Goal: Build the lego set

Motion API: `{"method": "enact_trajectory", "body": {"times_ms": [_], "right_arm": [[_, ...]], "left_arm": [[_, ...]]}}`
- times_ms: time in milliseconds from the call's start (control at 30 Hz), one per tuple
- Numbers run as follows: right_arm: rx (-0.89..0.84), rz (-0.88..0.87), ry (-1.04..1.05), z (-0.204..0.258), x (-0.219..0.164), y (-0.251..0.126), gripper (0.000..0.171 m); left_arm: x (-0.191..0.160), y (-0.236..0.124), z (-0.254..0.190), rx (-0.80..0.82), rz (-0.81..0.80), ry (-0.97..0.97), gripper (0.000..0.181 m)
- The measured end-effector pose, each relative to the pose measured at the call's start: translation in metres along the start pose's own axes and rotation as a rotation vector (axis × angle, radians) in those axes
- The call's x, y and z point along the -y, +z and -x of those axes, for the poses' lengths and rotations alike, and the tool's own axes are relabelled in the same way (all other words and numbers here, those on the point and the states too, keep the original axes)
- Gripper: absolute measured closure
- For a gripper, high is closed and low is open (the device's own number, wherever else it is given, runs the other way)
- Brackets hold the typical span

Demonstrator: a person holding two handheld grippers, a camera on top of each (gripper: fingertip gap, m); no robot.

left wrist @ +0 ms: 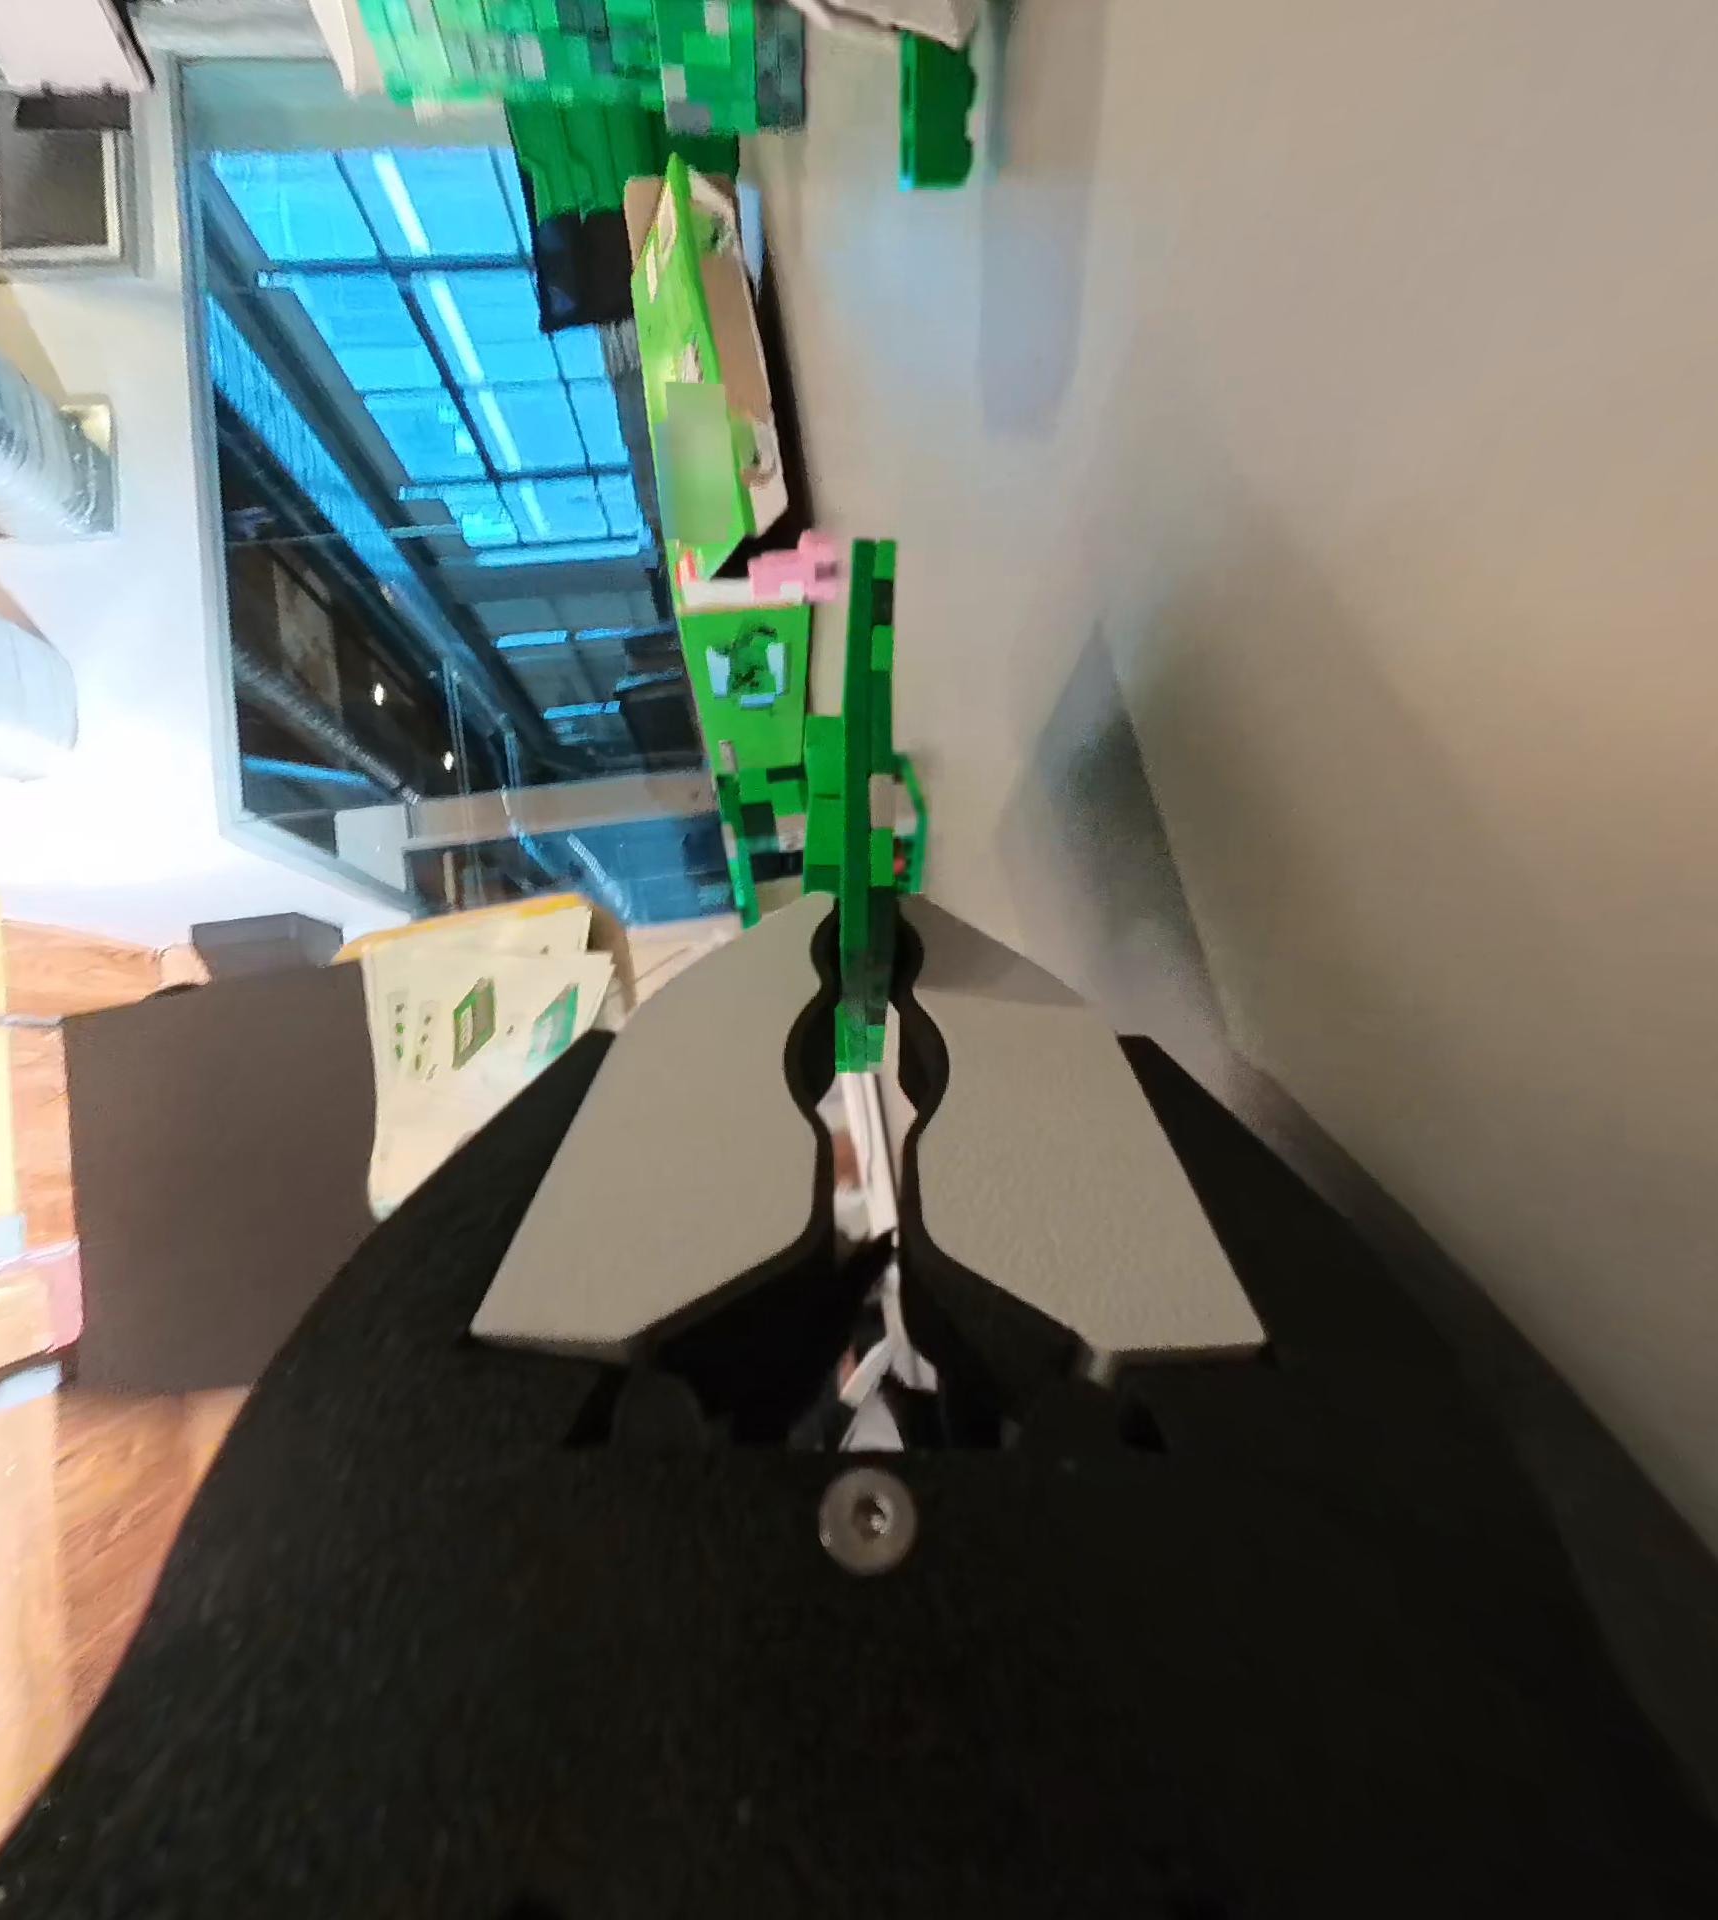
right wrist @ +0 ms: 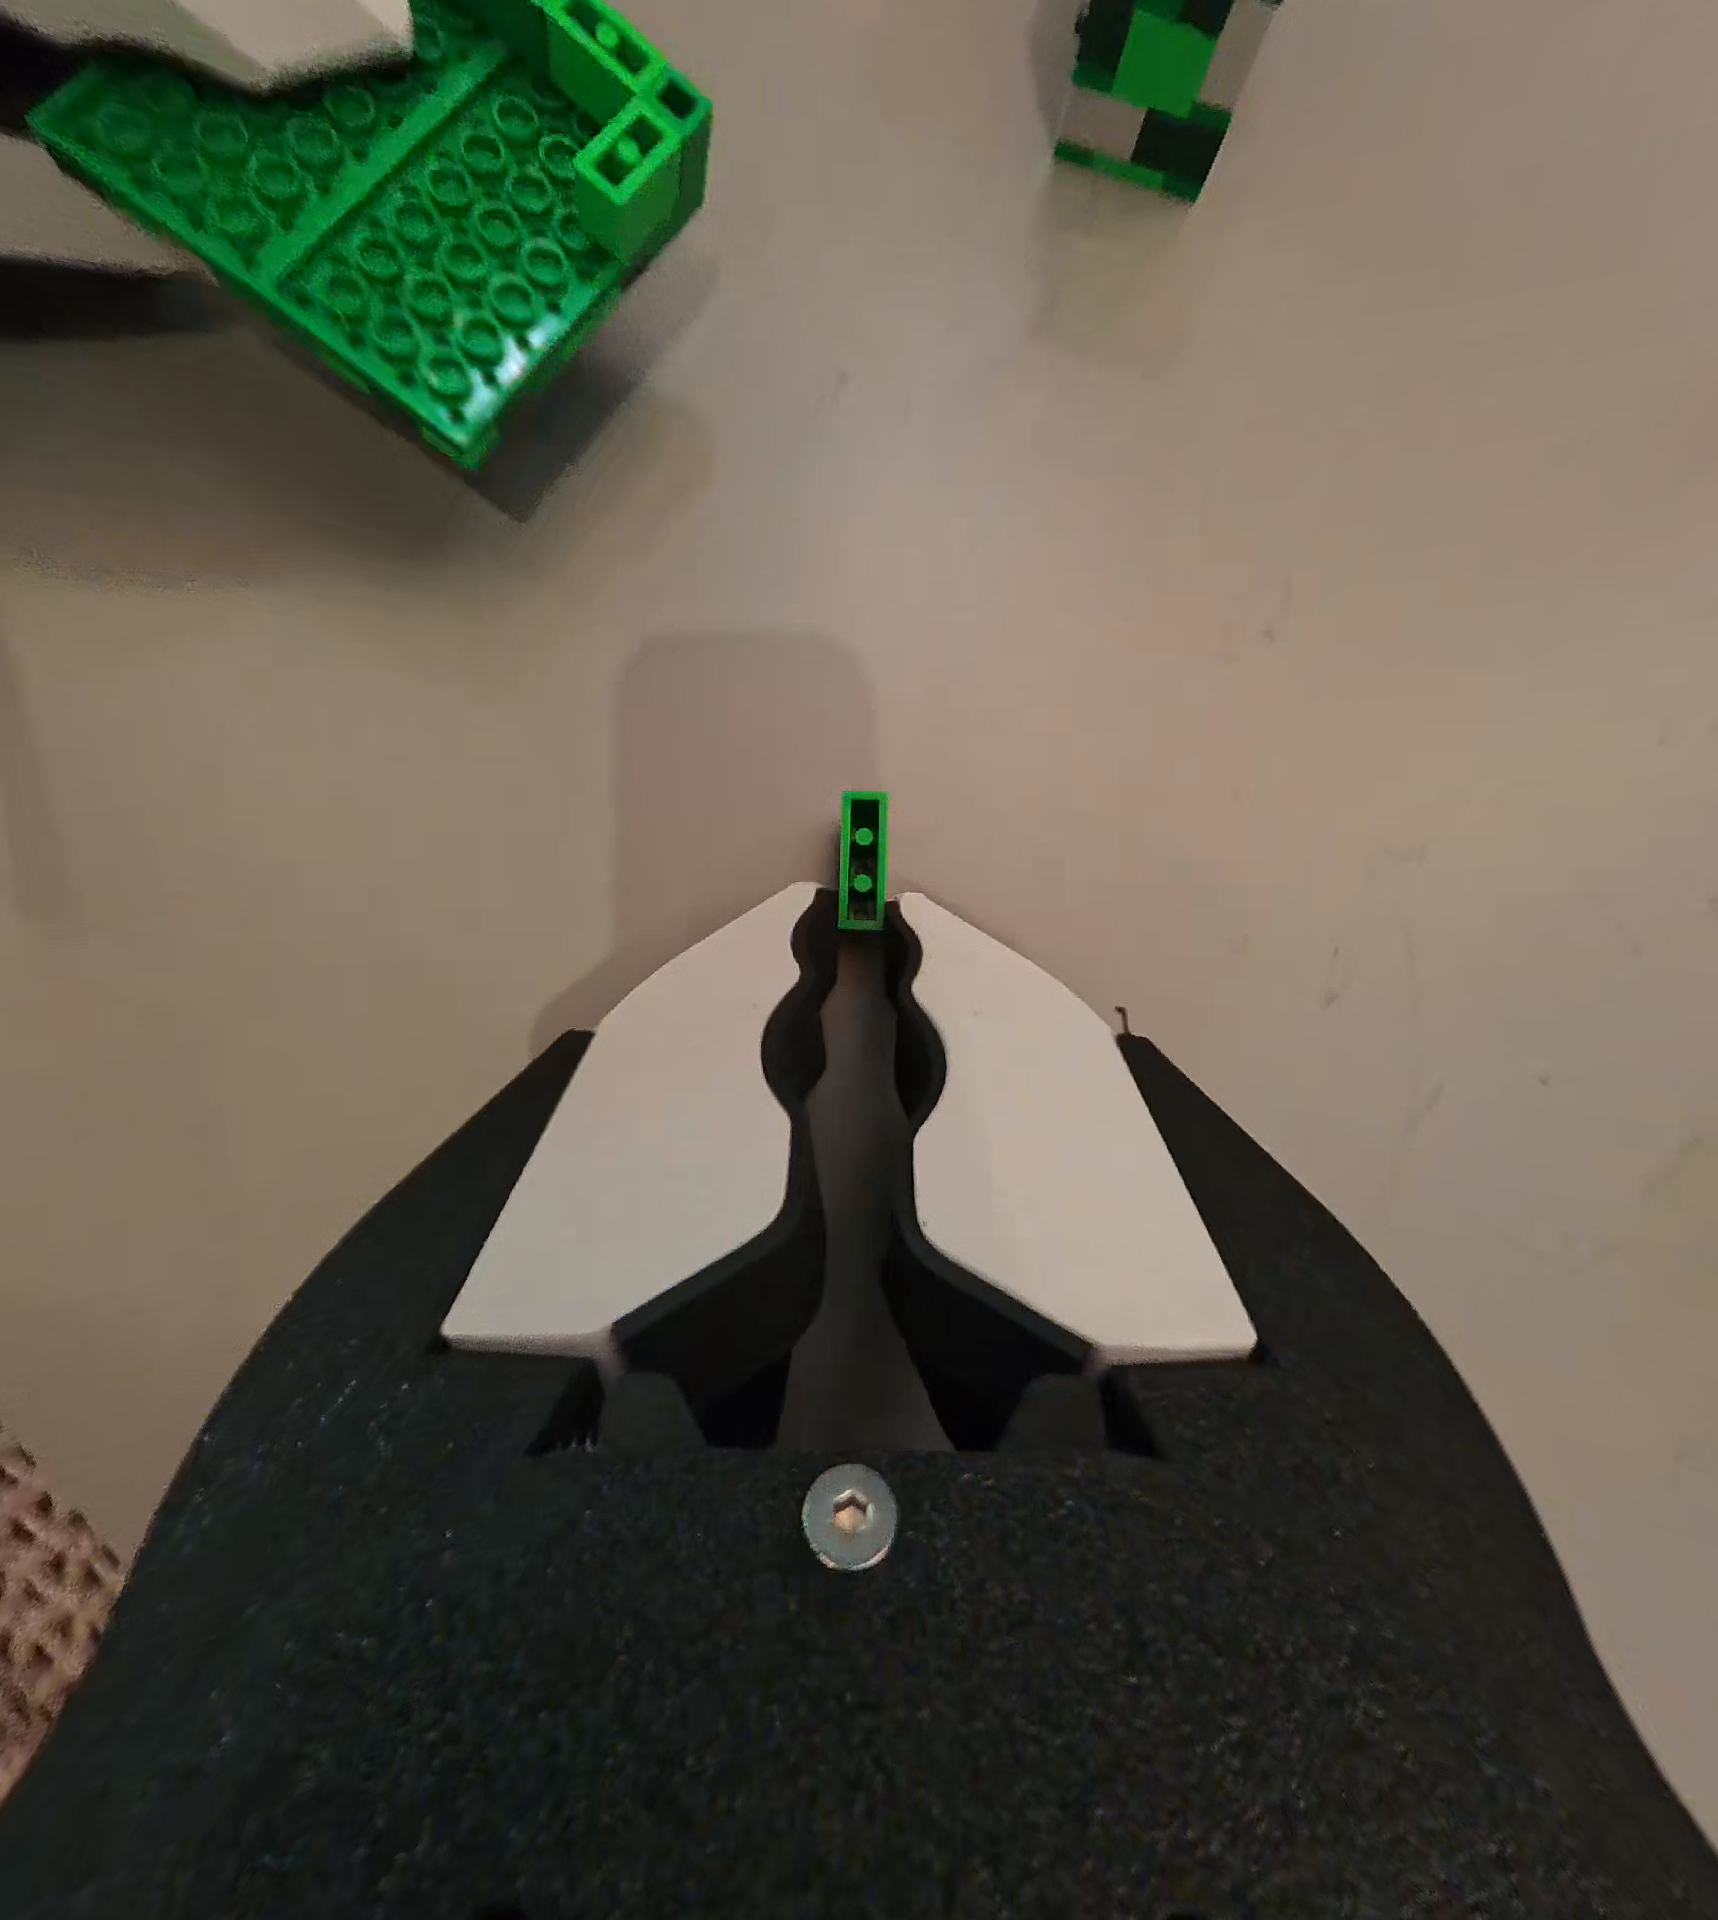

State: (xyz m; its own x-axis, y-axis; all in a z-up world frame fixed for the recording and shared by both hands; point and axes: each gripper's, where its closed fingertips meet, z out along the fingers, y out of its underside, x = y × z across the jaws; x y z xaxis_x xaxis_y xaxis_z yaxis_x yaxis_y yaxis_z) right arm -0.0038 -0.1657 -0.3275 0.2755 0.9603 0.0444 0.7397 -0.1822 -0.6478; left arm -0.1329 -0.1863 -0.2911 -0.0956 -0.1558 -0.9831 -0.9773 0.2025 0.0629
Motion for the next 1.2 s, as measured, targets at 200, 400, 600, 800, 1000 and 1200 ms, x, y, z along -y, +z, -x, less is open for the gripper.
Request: {"method": "enact_trajectory", "body": {"times_ms": [200, 400, 600, 800, 1000, 1200], "right_arm": [[0.023, -0.236, 0.131, 0.029, 0.071, 0.003, 0.164], [0.035, -0.201, 0.247, 0.04, 0.093, 0.025, 0.163], [-0.035, -0.17, 0.211, 0.039, 0.102, 0.03, 0.163], [-0.044, -0.138, 0.222, 0.038, 0.102, 0.032, 0.163], [-0.038, -0.122, 0.244, 0.037, 0.099, 0.031, 0.163], [-0.049, -0.113, 0.238, 0.037, 0.098, 0.031, 0.162]], "left_arm": [[-0.003, 0.002, -0.002, 0.01, 0.177, 0.057, 0.175], [-0.01, 0.001, 0.001, 0.018, 0.267, 0.004, 0.175], [-0.012, 0.0, 0.004, 0.041, 0.277, -0.009, 0.176], [-0.012, -0.001, 0.006, 0.052, 0.272, -0.006, 0.176], [-0.009, -0.002, 0.008, 0.06, 0.257, 0.002, 0.176], [-0.009, -0.003, 0.008, 0.061, 0.252, 0.009, 0.176]]}}
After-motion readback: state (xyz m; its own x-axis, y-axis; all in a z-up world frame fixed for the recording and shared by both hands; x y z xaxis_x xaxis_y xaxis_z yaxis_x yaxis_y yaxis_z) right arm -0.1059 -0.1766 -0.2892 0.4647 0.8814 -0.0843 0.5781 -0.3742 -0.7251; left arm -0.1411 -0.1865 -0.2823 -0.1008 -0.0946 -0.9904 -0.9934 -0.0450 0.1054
